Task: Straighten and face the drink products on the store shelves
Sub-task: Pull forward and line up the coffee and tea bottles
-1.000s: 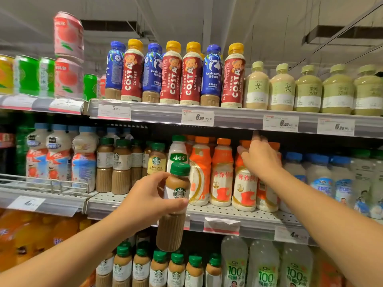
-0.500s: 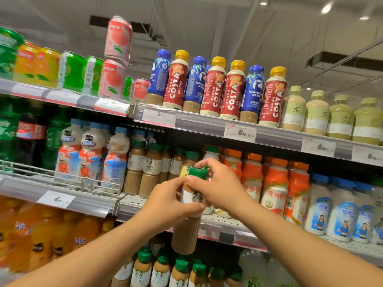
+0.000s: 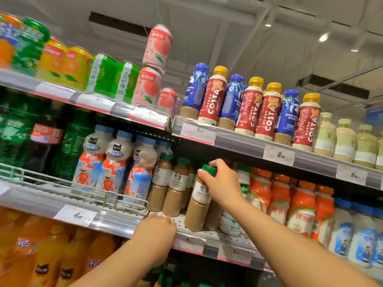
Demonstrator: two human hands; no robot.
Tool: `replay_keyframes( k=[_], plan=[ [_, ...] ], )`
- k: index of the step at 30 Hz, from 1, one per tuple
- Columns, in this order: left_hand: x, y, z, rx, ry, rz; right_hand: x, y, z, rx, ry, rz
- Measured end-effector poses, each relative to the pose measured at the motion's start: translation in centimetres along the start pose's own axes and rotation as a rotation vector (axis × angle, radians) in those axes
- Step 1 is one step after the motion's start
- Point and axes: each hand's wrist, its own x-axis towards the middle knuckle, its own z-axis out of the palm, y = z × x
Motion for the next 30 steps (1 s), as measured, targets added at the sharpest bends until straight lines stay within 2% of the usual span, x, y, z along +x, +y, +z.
replay_keyframes(
  k=[19,23,27,30],
  plan=[
    [3.6,-0.8,-1.6,-0.072,0.039,-0.089,2.3,-1.9,2.7,-0.367,0.012,0.086],
    [4.1,-0.8,-1.8,-0.101,0.017,-0.104,2.0,-1.9,2.1,-0.455,-0.042,-0.013],
    [3.9,-0.6,-1.6,-0.079,0.027,-0.123,1.4,-1.7,1.9,-0.489,-0.201,-0.102],
    [3.7,-0.5,-1.6,-0.072,0.028,-0.129,1.0,-1.1,2.1,-0.525,-0.216,-0.137]
  ],
)
